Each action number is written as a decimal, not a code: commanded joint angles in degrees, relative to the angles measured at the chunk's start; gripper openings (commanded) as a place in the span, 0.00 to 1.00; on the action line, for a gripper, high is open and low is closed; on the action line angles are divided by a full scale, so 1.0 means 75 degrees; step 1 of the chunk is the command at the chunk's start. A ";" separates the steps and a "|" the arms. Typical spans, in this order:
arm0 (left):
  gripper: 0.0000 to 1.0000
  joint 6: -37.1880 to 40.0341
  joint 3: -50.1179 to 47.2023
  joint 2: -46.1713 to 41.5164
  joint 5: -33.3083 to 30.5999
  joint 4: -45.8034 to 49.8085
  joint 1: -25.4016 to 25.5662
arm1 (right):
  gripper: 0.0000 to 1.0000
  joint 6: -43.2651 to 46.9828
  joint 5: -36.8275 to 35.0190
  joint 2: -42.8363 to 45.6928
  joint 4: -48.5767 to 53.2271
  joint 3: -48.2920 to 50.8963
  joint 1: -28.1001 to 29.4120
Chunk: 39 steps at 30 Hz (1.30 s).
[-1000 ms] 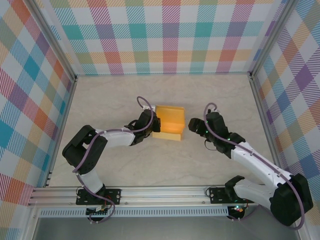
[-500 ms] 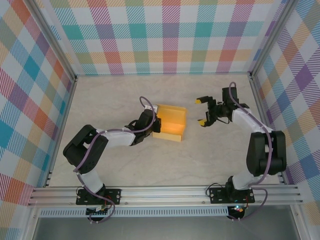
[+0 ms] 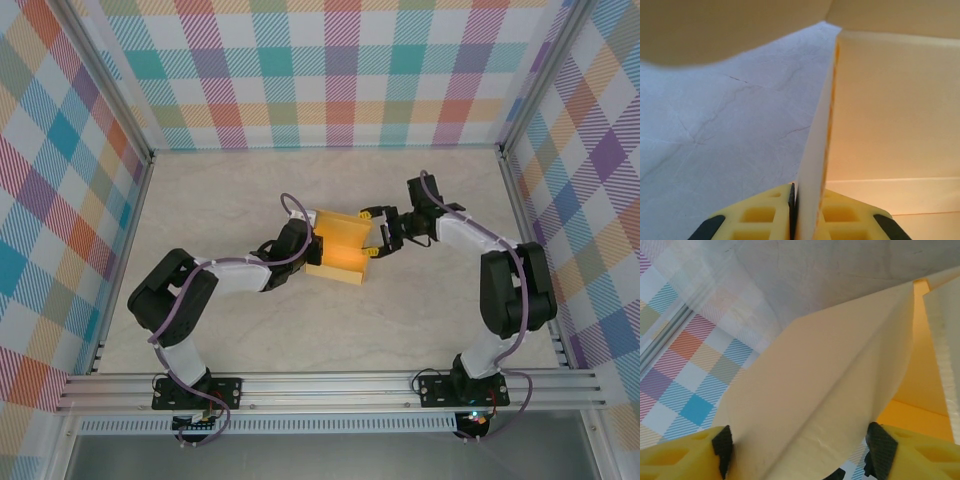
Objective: Fold the paper box
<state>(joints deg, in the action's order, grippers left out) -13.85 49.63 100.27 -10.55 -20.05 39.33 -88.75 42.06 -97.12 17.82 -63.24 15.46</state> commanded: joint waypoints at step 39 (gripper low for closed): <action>1.00 -0.1123 0.1081 -0.2821 0.4697 0.3514 -0.3351 | 0.75 0.0356 -0.1226 0.0888 0.1268 0.0870 0.0317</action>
<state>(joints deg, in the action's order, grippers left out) -18.68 49.39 75.46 17.19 -5.34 19.00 -82.74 32.93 -94.11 25.63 -57.67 17.37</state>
